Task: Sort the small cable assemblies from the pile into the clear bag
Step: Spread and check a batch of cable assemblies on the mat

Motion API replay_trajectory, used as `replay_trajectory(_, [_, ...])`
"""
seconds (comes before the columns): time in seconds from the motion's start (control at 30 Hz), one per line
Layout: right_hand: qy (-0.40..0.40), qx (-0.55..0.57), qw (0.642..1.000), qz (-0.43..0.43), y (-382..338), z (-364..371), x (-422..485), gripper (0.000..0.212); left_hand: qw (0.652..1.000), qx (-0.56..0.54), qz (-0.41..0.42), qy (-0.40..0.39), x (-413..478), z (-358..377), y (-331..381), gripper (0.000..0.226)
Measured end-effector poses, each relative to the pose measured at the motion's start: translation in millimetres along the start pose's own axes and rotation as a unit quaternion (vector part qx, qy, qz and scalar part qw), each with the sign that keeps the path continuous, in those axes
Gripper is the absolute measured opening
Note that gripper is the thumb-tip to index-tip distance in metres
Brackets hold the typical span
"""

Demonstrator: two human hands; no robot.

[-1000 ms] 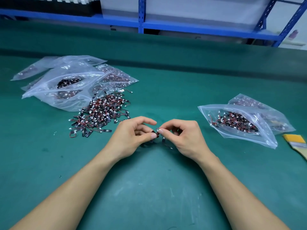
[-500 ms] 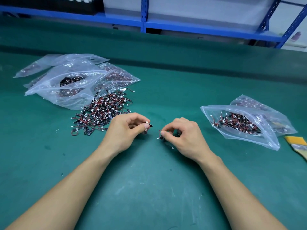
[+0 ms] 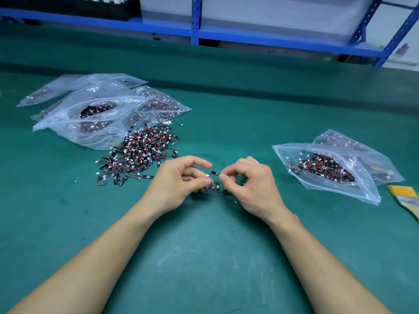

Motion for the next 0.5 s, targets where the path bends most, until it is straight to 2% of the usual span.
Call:
replay_trajectory(0.1, [0.038, -0.005, 0.999, 0.023, 3.0, -3.5, 1.0, 0.014, 1.0, 0.018, 0.002, -0.007, 0.0, -1.5, -1.5, 0.028])
replay_trajectory(0.27, [0.092, -0.003, 0.993, 0.072, 10.1, -12.7, 4.8, 0.018, 0.997, 0.062, 0.019, 0.04, 2.8, -7.4, -4.0, 0.025])
replay_trajectory(0.37, [0.095, -0.011, 0.99, 0.101, 17.3, -20.2, 6.8, 0.018, 0.992, 0.107, 0.04, 0.062, 2.5, -8.7, -5.9, 0.026])
replay_trajectory(0.5, [0.083, -0.049, 0.989, 0.114, 26.7, -32.3, 7.4, 0.018, 0.98, 0.179, 0.072, 0.053, 1.6, -3.3, -6.7, 0.028])
Point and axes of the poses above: each hand's wrist, its own x-axis towards the middle knuckle, its own z-axis out of the palm, y = z × x, the point moved 1 cm from there along x, towards the middle knuckle, and after that the axes turned 8 degrees about y, right-handed, at the moved point
